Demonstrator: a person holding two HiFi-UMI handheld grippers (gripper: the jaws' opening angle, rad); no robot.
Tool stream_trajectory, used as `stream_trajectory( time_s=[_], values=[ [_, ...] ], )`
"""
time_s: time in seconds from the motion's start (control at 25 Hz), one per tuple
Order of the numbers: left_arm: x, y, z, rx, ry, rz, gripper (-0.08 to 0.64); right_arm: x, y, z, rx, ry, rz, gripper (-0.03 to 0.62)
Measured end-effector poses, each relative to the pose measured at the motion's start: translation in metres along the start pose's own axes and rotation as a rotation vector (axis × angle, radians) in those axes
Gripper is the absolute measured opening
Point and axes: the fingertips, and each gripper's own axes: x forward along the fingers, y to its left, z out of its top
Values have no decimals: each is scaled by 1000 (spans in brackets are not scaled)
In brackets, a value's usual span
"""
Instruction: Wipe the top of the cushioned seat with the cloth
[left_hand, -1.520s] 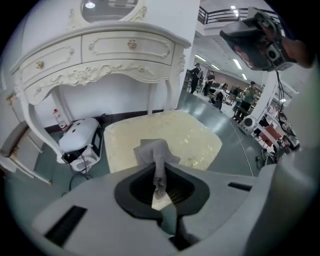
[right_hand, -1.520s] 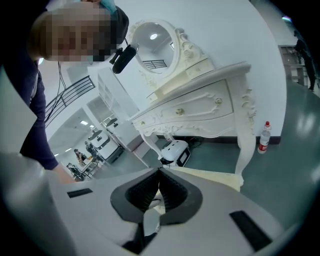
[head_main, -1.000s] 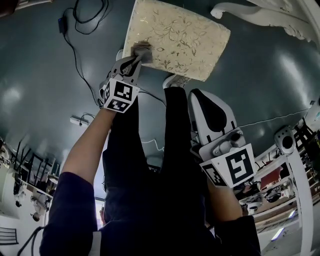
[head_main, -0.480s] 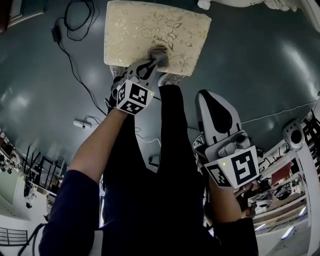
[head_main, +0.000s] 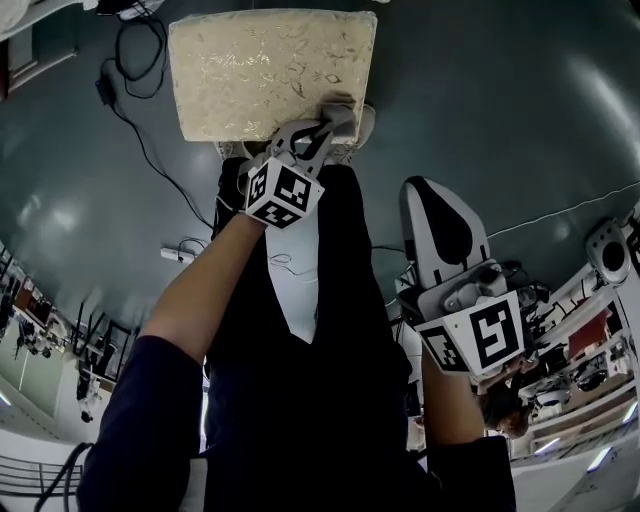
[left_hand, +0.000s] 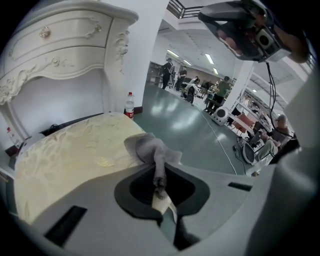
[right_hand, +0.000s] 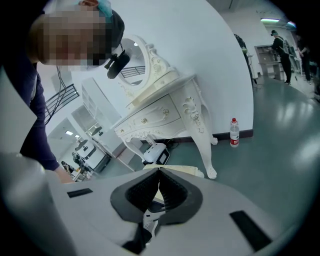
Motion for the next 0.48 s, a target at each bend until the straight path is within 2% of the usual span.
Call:
stream_trajectory(
  time_s=[0.28, 0.48],
  values=[
    [15, -17, 13, 52, 7, -44, 28, -14, -15, -4, 26, -14, -19, 26],
    [23, -28, 19, 52, 14, -75, 28, -22, -20, -3, 22, -21, -27, 26]
  ],
)
